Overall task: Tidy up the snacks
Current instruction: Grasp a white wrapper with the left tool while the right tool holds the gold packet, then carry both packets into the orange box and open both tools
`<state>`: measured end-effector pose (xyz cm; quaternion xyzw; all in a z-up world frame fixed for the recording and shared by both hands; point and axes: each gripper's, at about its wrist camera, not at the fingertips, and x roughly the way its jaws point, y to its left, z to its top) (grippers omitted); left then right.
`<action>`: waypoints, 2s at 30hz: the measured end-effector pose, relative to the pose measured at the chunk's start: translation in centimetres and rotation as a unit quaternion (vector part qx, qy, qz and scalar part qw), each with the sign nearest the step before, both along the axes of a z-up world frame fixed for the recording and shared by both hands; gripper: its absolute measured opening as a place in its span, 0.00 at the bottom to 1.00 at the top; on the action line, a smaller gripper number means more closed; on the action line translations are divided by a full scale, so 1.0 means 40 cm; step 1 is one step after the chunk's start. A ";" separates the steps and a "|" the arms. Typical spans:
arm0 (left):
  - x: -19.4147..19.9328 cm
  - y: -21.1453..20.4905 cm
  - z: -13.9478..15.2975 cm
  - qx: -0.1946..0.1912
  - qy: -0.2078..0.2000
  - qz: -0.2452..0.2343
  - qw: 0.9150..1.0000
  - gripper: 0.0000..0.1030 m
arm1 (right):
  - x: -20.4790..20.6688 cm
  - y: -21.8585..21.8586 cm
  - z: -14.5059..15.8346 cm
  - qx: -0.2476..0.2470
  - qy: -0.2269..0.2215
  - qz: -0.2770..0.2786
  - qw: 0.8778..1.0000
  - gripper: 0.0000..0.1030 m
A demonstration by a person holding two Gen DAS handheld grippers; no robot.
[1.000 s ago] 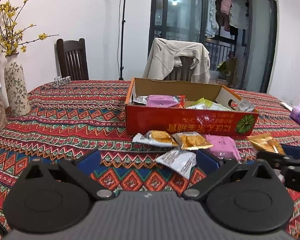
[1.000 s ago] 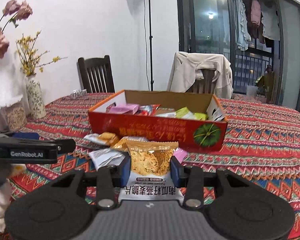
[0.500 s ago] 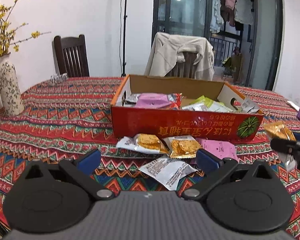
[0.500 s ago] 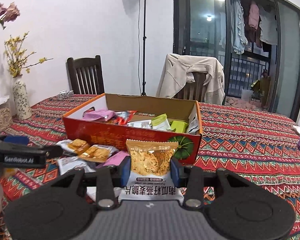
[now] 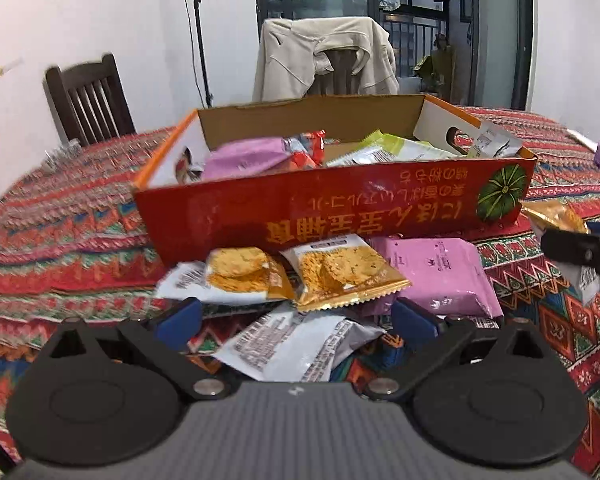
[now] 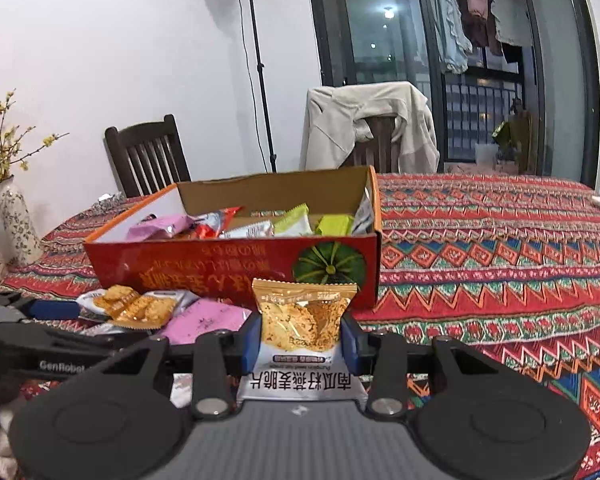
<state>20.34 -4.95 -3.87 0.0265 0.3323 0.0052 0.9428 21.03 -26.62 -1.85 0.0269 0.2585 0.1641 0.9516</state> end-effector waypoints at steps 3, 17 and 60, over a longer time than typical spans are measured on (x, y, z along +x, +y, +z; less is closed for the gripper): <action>0.007 0.002 -0.016 -0.006 0.019 -0.010 1.000 0.88 | -0.003 0.006 -0.006 0.002 0.002 0.011 1.000 0.38; -0.038 -0.010 -0.007 -0.002 0.006 -0.036 0.999 0.59 | -0.022 0.024 -0.011 -0.018 -0.014 0.011 1.000 0.38; 0.052 -0.007 0.311 -0.040 -0.142 0.005 0.989 0.57 | 0.097 0.121 0.188 -0.054 -0.095 -0.001 0.994 0.38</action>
